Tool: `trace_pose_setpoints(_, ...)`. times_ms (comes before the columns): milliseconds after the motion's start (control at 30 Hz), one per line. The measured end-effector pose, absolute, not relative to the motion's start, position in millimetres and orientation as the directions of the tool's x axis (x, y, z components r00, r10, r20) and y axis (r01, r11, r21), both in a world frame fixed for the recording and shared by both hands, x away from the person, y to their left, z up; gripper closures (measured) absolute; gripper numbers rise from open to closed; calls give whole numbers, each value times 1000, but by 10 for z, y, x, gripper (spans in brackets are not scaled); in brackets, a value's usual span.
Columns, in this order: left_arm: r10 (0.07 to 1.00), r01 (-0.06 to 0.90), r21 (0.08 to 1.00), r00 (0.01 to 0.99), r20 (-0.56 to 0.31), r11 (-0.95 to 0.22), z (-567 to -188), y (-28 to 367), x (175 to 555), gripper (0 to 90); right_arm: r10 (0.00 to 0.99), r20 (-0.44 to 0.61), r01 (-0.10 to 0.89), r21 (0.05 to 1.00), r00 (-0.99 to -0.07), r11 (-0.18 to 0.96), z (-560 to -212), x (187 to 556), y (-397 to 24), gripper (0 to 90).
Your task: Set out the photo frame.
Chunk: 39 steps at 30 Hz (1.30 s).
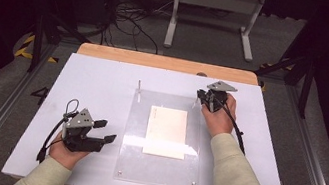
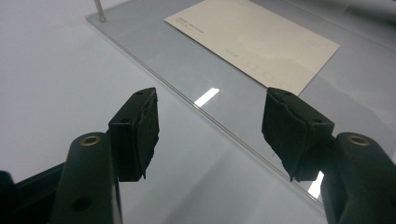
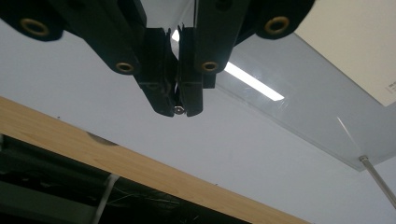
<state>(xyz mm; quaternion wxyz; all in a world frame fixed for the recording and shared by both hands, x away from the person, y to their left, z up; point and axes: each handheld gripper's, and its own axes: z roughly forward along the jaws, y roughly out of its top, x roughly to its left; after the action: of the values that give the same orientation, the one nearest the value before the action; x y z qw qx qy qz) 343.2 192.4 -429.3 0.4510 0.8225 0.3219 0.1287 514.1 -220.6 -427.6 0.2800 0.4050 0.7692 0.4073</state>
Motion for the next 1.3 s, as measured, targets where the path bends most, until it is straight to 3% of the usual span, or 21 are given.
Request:
trace_pose_setpoints(900, 659, 418, 830, 747, -83, -369, -4300, 1988, 3280, 363, 857, 80, 444, 878, -509, 181, -4421, 5352, -2330, 860)
trace_pose_setpoints(1300, 639, 390, 831, 767, -55, -396, -4354, 2002, 3336, 276, 854, 218, 506, 861, -472, 60, -4461, 5542, -2373, 858)
